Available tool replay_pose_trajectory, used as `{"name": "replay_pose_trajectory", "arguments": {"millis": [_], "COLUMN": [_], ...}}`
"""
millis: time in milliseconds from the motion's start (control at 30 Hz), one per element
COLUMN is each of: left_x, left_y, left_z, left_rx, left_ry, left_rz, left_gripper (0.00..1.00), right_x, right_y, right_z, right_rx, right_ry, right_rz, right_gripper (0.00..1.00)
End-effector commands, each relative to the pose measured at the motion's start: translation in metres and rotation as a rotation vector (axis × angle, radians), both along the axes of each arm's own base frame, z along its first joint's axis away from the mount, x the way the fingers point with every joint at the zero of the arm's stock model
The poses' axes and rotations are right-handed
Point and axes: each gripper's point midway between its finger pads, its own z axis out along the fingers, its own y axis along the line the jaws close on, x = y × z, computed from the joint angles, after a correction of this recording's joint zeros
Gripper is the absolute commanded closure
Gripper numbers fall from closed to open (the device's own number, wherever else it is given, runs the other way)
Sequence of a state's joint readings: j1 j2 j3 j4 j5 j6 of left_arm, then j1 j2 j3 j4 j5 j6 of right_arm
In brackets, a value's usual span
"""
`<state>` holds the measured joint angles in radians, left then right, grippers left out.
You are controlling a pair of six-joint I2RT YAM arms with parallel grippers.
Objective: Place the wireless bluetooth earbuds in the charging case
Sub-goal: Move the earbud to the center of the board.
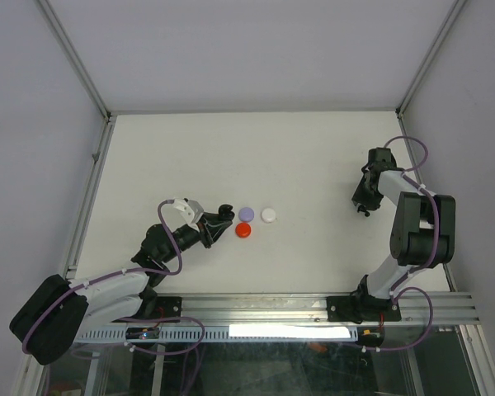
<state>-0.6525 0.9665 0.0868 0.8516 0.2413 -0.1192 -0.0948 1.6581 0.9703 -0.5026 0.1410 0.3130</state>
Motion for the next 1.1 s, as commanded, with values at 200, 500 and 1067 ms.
{"name": "replay_pose_trajectory", "arguments": {"millis": [200, 500, 1067], "left_x": [0.001, 0.001, 0.0], "left_y": [0.0, 0.0, -0.002], "left_z": [0.011, 0.01, 0.011], "left_rx": [-0.012, -0.013, -0.018], "left_ry": [-0.051, -0.048, -0.046], "left_rz": [-0.007, -0.009, -0.017], "left_gripper": [1.0, 1.0, 1.0], "right_x": [0.003, 0.0, -0.067], "right_y": [0.001, 0.031, 0.128], "right_z": [-0.006, -0.01, 0.0], "right_rx": [0.008, 0.025, 0.126], "right_ry": [0.021, 0.071, 0.223], "right_rz": [0.017, 0.118, 0.399], "right_gripper": [0.66, 0.76, 0.73]}}
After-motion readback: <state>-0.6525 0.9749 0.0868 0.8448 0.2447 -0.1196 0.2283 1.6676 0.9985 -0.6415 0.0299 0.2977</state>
